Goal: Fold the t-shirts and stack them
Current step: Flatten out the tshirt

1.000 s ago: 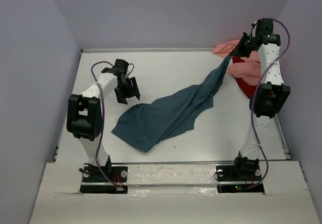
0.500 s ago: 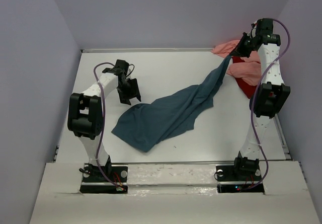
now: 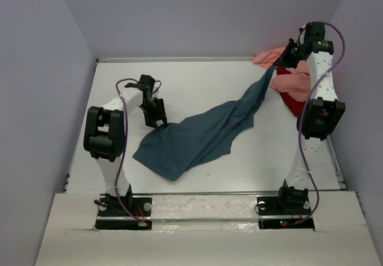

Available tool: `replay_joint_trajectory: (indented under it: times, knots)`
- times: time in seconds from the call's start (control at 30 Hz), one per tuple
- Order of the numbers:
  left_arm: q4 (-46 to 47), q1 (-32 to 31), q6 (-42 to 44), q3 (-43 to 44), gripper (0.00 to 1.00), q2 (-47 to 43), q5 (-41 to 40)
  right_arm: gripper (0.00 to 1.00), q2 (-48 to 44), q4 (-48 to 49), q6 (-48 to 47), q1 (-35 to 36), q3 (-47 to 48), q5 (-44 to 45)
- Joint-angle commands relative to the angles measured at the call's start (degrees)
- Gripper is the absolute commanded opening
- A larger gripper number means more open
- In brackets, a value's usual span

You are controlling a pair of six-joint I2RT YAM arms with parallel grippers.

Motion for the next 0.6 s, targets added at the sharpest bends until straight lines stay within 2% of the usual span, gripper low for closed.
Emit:
replay_joint_trajectory:
  times: [0.0, 0.03, 0.07, 0.3, 0.43, 0.47, 0.57]
  knots:
    - [-1.14, -0.14, 1.37, -0.38, 0.44, 0.03, 1.9, 0.0, -3.27, 2.26, -0.78, -0.41, 0.05, -0.48]
    - [-1.14, -0.14, 1.29, -0.38, 0.06, 0.03, 1.81, 0.0, -3.27, 2.26, -0.78, -0.41, 0.05, -0.48]
    - [-1.22, -0.14, 1.11, -0.38, 0.0, 0.03, 1.38, 0.0, -3.18, 2.26, -0.78, -0.41, 0.05, -0.48]
    - [-0.44, -0.14, 0.06, 1.9, 0.0, -1.46, -1.25, 0.0, -3.18, 2.18, -0.61, -0.41, -0.13, -1.09]
    - [0.0, -0.14, -1.79, 9.18, 0.0, -1.55, -3.54, 0.0, -3.79, 2.61, 0.18, -0.41, -1.7, -3.02]
    - [0.27, -0.14, -2.4, 13.29, 0.0, -1.29, -3.98, 0.0, -4.14, 2.96, 1.06, -0.41, -2.66, -5.21]
    - [1.67, -0.14, -6.7, 21.29, 0.0, -0.15, -4.08, 0.0, -7.22, 5.16, 2.38, 0.11, -8.64, -8.21]
